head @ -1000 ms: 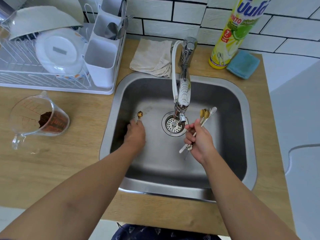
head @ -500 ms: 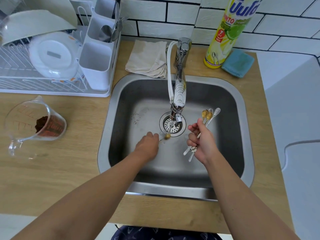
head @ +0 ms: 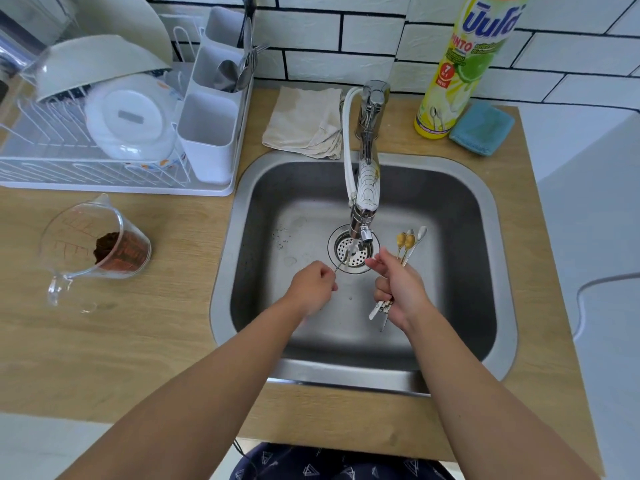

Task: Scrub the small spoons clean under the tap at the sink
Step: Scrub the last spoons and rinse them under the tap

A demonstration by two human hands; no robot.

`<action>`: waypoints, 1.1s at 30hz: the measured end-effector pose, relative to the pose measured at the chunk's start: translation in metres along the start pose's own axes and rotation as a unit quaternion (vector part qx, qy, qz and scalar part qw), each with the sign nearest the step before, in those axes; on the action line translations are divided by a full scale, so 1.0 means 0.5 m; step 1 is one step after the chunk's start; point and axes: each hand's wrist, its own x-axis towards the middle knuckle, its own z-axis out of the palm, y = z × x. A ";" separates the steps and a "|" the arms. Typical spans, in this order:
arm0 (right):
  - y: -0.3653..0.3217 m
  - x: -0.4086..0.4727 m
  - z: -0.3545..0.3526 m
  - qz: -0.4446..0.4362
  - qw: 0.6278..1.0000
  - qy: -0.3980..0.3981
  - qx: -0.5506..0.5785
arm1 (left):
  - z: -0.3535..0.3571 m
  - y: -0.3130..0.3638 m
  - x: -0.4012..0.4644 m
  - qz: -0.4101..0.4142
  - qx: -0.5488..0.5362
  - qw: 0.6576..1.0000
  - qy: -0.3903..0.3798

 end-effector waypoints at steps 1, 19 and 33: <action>0.003 -0.002 0.008 0.002 1.000 0.004 -0.016 | -0.001 0.003 -0.004 -0.028 -0.075 0.997 -0.019; -0.006 -0.011 0.007 0.003 0.999 0.029 -0.024 | 0.018 0.076 0.008 -0.075 -0.284 0.949 -0.112; -0.007 -0.017 0.057 -0.001 1.000 -0.002 -0.017 | -0.037 0.044 -0.050 -0.133 -0.299 0.938 -0.116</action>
